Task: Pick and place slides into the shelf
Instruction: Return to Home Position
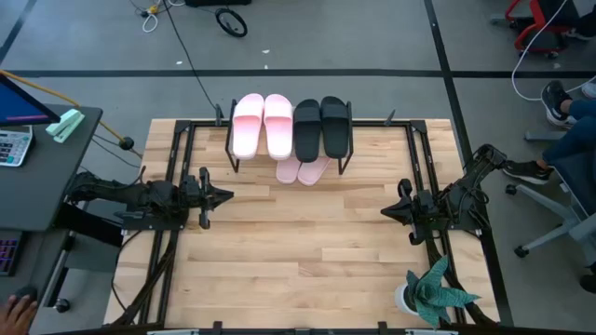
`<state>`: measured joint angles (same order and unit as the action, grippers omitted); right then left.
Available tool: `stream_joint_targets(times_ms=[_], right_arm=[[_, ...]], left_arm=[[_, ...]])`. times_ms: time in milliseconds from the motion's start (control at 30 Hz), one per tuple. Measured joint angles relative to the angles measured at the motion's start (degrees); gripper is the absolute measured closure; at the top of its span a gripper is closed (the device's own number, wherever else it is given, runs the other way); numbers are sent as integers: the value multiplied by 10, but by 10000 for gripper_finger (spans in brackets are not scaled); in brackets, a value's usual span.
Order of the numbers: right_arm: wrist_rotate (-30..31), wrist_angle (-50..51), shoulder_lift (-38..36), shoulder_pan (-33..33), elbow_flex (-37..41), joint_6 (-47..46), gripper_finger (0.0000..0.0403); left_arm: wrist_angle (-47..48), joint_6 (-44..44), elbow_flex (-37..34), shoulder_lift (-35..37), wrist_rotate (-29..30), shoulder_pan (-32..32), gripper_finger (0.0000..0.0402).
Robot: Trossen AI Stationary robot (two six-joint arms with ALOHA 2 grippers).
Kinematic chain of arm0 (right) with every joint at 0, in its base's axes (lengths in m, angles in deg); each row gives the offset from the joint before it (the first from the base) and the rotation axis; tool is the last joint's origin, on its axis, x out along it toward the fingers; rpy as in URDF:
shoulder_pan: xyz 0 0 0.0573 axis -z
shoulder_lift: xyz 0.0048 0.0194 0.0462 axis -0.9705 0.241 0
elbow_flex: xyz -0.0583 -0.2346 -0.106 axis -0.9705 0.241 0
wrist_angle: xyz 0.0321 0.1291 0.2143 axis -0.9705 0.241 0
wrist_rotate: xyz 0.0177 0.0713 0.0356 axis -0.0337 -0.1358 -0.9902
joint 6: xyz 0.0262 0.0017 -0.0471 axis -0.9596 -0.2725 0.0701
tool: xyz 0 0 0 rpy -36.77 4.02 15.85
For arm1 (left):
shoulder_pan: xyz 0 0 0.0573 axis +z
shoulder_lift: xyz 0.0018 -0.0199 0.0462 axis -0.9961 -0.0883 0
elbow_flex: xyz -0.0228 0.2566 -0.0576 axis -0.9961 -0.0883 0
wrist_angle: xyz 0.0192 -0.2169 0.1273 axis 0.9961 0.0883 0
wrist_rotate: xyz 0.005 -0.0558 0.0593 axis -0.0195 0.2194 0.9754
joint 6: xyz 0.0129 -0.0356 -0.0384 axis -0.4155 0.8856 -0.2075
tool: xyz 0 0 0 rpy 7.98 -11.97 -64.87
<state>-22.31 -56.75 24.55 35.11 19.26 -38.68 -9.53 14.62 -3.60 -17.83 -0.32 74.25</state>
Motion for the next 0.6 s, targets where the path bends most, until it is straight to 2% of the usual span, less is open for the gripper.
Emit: stream_joint_targets(times_ms=[400,600], right_arm=[[0,0,0,0,0,0,389],[0,0,0,0,0,0,389]], left_arm=[[0,0,0,0,0,0,378],[0,0,0,0,0,0,373]])
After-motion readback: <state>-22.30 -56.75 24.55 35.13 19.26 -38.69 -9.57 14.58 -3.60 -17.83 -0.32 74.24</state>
